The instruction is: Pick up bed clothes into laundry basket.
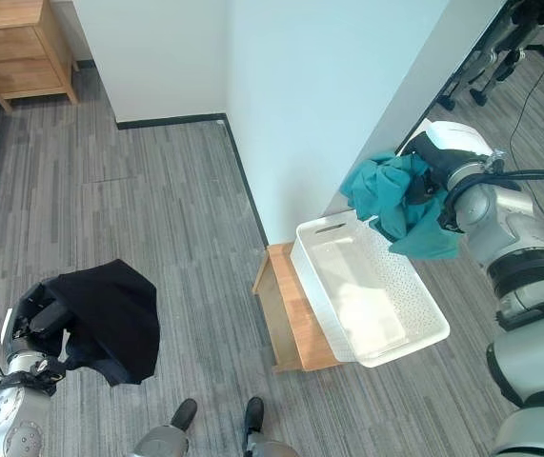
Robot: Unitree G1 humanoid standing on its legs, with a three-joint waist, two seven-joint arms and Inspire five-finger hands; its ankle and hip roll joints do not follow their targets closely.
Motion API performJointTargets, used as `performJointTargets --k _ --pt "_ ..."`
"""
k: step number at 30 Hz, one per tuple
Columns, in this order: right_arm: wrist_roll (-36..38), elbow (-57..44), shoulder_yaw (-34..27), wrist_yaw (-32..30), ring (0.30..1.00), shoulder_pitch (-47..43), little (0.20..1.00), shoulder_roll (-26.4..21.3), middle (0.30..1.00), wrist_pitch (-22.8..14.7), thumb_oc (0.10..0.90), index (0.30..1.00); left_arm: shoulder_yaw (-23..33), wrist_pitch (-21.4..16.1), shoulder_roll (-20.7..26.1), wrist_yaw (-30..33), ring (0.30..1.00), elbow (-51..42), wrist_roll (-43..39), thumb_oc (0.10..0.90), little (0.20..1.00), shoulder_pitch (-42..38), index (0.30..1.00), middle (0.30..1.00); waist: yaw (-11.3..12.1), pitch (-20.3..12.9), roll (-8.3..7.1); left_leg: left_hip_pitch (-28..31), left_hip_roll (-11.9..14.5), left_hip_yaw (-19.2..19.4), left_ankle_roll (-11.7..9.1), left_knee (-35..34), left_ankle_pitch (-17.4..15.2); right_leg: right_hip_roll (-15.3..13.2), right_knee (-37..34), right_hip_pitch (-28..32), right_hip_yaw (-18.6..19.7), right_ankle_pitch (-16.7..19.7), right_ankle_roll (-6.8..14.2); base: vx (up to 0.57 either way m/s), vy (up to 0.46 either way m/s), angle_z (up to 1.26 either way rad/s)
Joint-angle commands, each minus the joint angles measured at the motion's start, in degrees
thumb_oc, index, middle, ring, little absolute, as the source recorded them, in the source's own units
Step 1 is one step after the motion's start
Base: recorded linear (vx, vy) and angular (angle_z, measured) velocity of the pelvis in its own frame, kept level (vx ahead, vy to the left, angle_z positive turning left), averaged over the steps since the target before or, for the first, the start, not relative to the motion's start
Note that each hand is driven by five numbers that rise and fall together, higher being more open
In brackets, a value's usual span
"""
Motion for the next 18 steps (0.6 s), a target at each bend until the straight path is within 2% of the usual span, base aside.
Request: performJointTargets --k 1,4,11,18 --pt "-1.91 3.52 1.90 -5.34 0.300 -7.61 0.300 -0.68 0.300 0.62 0.400 0.300 2.02 -6.52 7.09 -1.62 0.300 -8.64 -0.40 0.400 0.300 -2.85 0.300 0.300 -0.12 -7.68 -0.64 -0.98 -1.50 0.66 0.26 -0.41 -0.04 -3.87 0.93 -1.85 0.85 -2.24 3.47 0.01 -0.033 -0.01" --pt "-2.45 5.28 0.61 -5.92 0.300 -5.92 0.300 0.49 0.300 1.11 0.400 0.300 2.12 -6.31 7.26 -1.25 0.300 -8.05 0.20 0.400 0.300 -2.72 0.300 0.300 -0.34 -7.72 -0.15 -0.98 -1.34 0.67 0.19 -0.57 0.16 -3.67 0.77 -1.61 0.84 -2.53 3.33 0.03 -0.042 0.01" --pt "-3.22 0.01 -3.80 -5.06 0.300 2.25 0.300 0.22 0.300 1.22 0.400 0.300 1.48 -5.79 5.68 -0.75 0.300 -7.00 0.99 0.400 0.300 -2.76 0.300 0.300 -2.40 -8.00 0.57 -0.02 -0.67 1.80 0.44 -1.51 0.15 -3.14 0.55 -1.37 2.37 -2.91 3.18 0.02 -0.007 -0.02" --pt "-2.40 2.34 -5.83 -5.57 0.300 4.97 0.300 0.09 0.300 1.23 0.400 0.300 0.85 -6.11 5.98 -1.06 0.300 -7.57 0.79 0.400 0.300 -3.46 0.300 0.300 -2.47 -7.77 1.20 -0.35 -0.63 2.06 0.46 -1.88 0.34 -3.05 0.47 -1.80 2.91 -3.24 3.19 0.01 -0.013 -0.13"
